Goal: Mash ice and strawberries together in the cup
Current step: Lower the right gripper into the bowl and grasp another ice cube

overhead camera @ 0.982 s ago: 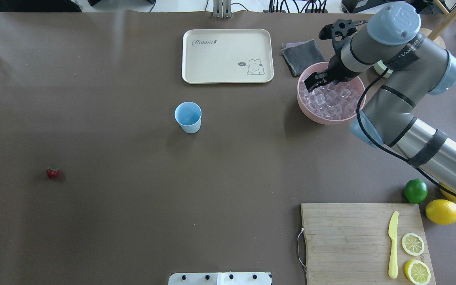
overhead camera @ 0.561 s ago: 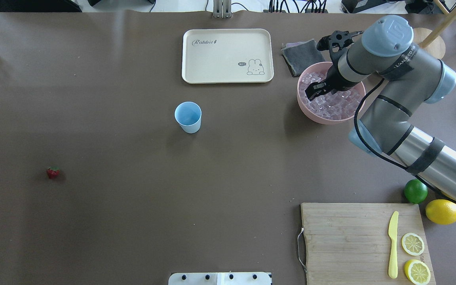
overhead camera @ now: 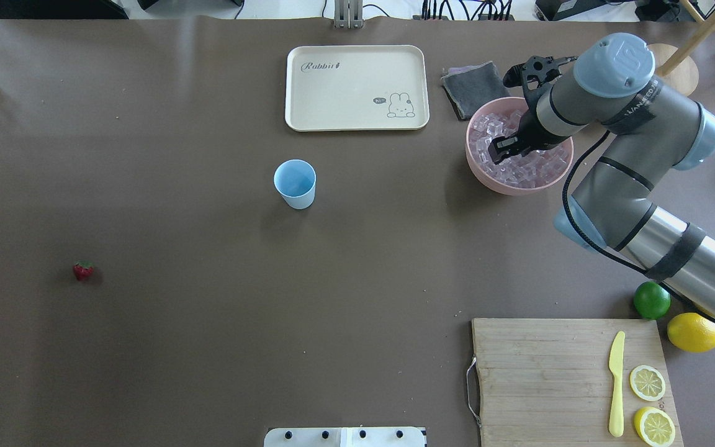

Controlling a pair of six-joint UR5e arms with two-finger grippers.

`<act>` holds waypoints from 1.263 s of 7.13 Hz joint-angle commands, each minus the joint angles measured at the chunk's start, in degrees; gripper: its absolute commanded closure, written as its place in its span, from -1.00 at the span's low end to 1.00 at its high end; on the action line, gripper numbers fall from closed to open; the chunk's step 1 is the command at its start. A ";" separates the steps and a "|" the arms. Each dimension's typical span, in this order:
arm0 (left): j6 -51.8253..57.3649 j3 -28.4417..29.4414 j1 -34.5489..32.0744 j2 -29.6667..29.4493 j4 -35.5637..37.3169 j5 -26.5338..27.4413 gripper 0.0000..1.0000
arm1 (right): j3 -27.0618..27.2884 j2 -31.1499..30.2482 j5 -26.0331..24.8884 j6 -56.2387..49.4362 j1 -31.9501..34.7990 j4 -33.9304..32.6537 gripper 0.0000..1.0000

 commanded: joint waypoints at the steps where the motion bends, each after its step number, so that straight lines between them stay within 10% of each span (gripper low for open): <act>1: 0.01 0.20 -0.04 0.01 0.00 0.00 -0.97 | -0.16 0.32 -0.64 0.26 -0.60 0.00 -0.06; 4: 0.01 0.12 -0.04 0.01 0.00 0.00 -0.97 | -0.77 0.42 -2.48 0.43 -1.39 0.26 -0.05; 6: 0.01 0.38 -0.04 0.01 0.00 0.00 -0.97 | -0.68 0.59 -2.84 1.22 -1.74 0.26 0.50; 9: -0.08 0.20 -0.04 0.01 0.00 0.00 -0.97 | 2.98 1.03 0.12 1.23 0.79 -0.70 0.59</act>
